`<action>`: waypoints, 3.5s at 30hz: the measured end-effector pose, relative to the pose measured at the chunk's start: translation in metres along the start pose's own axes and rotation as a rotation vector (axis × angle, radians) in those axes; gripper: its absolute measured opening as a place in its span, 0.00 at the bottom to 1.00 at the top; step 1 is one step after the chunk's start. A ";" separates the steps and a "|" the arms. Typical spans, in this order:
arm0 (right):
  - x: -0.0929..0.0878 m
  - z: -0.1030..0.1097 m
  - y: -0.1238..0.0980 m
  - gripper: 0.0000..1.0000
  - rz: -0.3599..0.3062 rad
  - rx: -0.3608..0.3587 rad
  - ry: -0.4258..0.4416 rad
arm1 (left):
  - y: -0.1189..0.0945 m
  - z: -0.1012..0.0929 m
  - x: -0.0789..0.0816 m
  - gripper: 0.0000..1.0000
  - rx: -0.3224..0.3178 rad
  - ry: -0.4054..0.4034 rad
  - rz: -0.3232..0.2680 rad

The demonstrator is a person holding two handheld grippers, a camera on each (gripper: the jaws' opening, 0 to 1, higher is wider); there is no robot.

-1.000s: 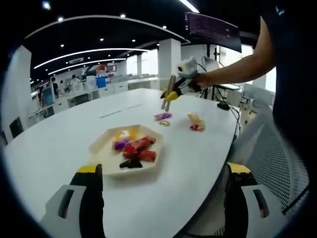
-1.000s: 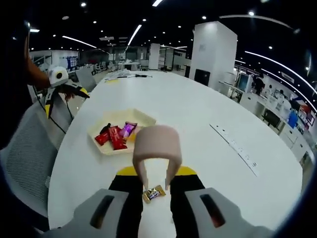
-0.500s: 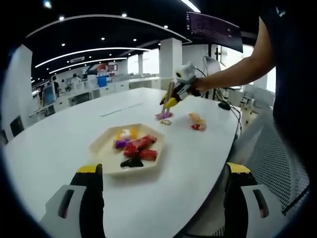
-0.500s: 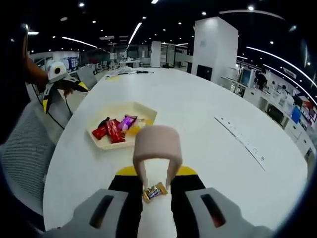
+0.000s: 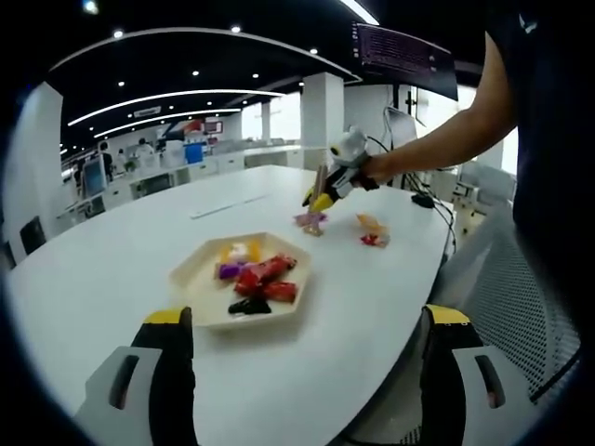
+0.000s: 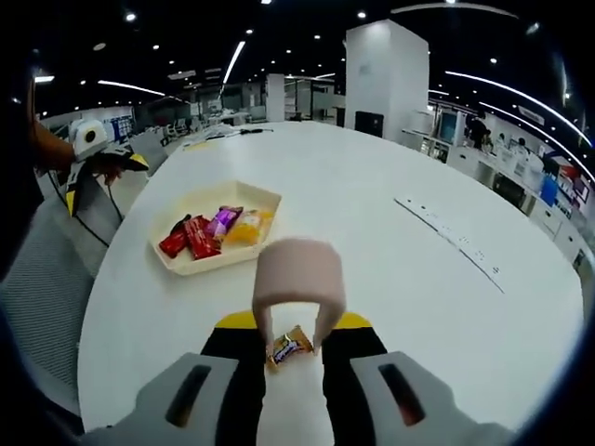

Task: Place the target food into the container with the food tongs after gripping and lifting it, then release it inside without dropping or visibly crushing the food.

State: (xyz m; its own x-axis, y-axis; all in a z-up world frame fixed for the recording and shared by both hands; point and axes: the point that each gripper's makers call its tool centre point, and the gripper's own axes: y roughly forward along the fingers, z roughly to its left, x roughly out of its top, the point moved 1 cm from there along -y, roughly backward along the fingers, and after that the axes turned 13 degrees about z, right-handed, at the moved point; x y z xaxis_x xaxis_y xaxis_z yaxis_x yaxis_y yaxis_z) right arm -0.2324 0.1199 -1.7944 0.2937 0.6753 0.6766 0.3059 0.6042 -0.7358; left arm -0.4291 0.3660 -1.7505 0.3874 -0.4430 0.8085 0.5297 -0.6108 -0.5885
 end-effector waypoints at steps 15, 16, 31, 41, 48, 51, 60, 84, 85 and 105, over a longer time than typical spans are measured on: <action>-0.007 -0.002 0.001 0.13 0.052 -0.042 0.045 | 0.000 0.001 0.000 0.98 0.001 0.001 0.000; -0.007 -0.003 0.001 0.12 0.056 -0.048 0.044 | 0.000 0.001 0.000 0.98 0.001 0.000 -0.001; 0.011 -0.010 -0.015 0.12 0.046 -0.046 0.059 | -0.001 0.001 0.002 0.99 0.004 -0.003 -0.012; 0.020 -0.010 -0.021 0.12 0.053 -0.054 0.045 | -0.002 0.002 0.005 0.99 0.011 0.000 -0.026; 0.030 0.000 -0.022 0.11 0.070 -0.029 0.046 | -0.003 0.002 0.005 0.99 0.010 0.001 -0.029; 0.038 -0.001 -0.024 0.11 0.063 -0.032 0.049 | -0.003 0.003 0.005 0.99 0.013 0.000 -0.031; 0.067 0.006 -0.019 0.11 0.033 -0.026 0.021 | -0.003 0.004 0.005 0.99 0.022 0.002 -0.033; 0.124 0.047 0.027 0.13 -0.012 0.051 -0.040 | -0.004 0.005 0.006 0.99 0.029 0.009 -0.035; 0.125 0.048 0.028 0.13 -0.011 0.053 -0.045 | -0.004 0.005 0.006 0.99 0.029 0.010 -0.034; 0.135 0.062 0.033 0.15 -0.026 0.077 -0.082 | -0.003 0.005 0.005 0.99 0.028 0.016 -0.030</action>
State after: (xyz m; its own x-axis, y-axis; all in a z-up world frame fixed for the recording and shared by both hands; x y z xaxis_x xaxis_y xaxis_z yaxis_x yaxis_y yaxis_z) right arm -0.2382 0.2576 -1.7291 0.2109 0.6894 0.6930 0.2406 0.6505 -0.7204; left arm -0.4248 0.3687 -1.7449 0.3590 -0.4354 0.8256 0.5622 -0.6052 -0.5636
